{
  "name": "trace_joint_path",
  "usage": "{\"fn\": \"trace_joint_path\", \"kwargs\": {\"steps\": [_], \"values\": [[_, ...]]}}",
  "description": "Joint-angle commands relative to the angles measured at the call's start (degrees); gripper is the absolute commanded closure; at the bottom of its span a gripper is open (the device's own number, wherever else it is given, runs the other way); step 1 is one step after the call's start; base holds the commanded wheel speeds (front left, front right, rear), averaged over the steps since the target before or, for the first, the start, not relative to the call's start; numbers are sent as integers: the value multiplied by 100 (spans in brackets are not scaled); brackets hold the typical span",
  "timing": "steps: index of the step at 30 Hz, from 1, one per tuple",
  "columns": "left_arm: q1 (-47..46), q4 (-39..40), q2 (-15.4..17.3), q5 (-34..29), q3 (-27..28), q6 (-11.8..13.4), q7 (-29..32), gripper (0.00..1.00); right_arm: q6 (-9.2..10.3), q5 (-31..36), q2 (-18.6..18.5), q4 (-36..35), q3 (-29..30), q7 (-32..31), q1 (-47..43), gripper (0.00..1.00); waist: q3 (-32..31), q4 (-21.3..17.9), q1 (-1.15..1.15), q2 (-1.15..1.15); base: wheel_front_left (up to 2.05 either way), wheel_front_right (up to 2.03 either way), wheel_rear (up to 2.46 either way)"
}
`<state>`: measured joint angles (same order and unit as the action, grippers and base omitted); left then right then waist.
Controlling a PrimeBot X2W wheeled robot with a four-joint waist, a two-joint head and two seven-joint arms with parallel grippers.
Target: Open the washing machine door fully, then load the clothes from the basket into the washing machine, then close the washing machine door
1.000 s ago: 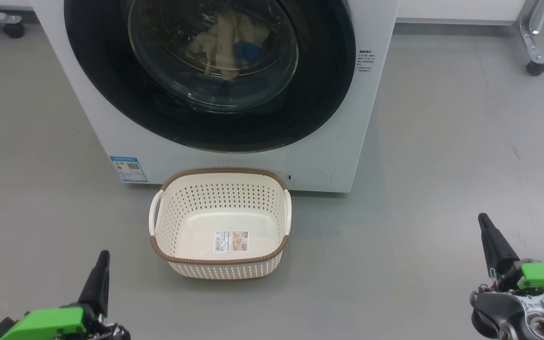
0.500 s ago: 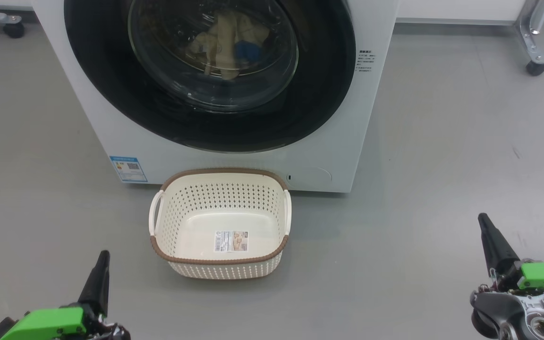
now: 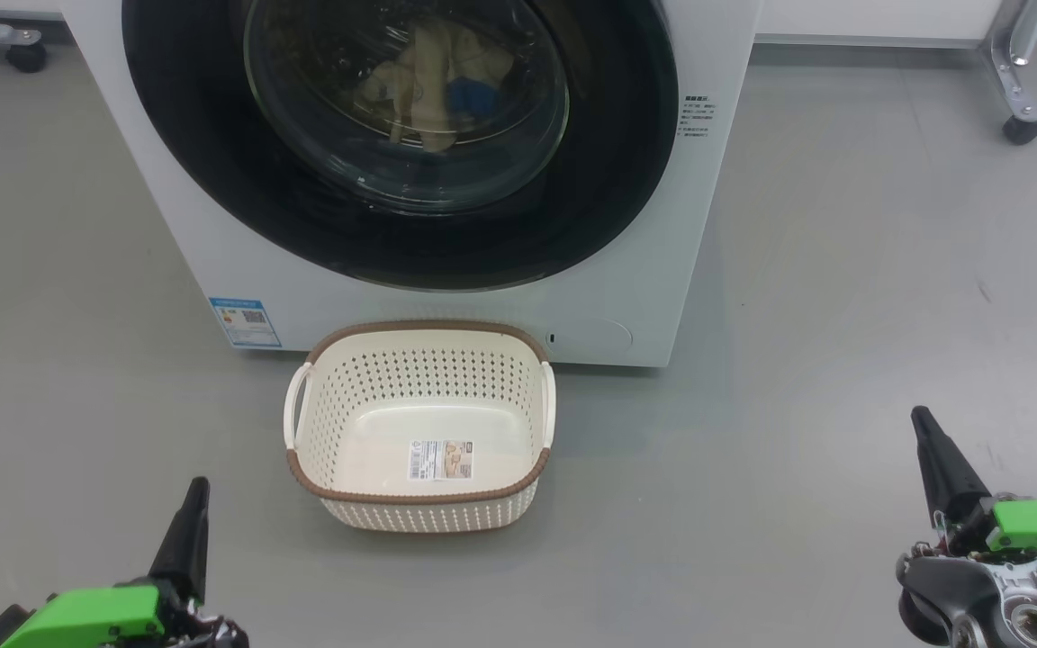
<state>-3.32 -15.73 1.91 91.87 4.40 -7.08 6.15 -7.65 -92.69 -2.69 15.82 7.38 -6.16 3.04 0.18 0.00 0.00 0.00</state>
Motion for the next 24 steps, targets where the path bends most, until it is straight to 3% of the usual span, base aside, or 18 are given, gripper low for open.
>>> {"fn": "trace_joint_path", "kwargs": {"steps": [1,24], "values": [[-287,169,97,31,210,-41,32,100,16,53,-23,-179,-85,-33,314,100,0,0,0,0,0,0,0],[-287,169,97,31,210,-41,32,100,16,55,-22,-179,-83,-35,315,100,0,0,0,0,0,0,0]]}}
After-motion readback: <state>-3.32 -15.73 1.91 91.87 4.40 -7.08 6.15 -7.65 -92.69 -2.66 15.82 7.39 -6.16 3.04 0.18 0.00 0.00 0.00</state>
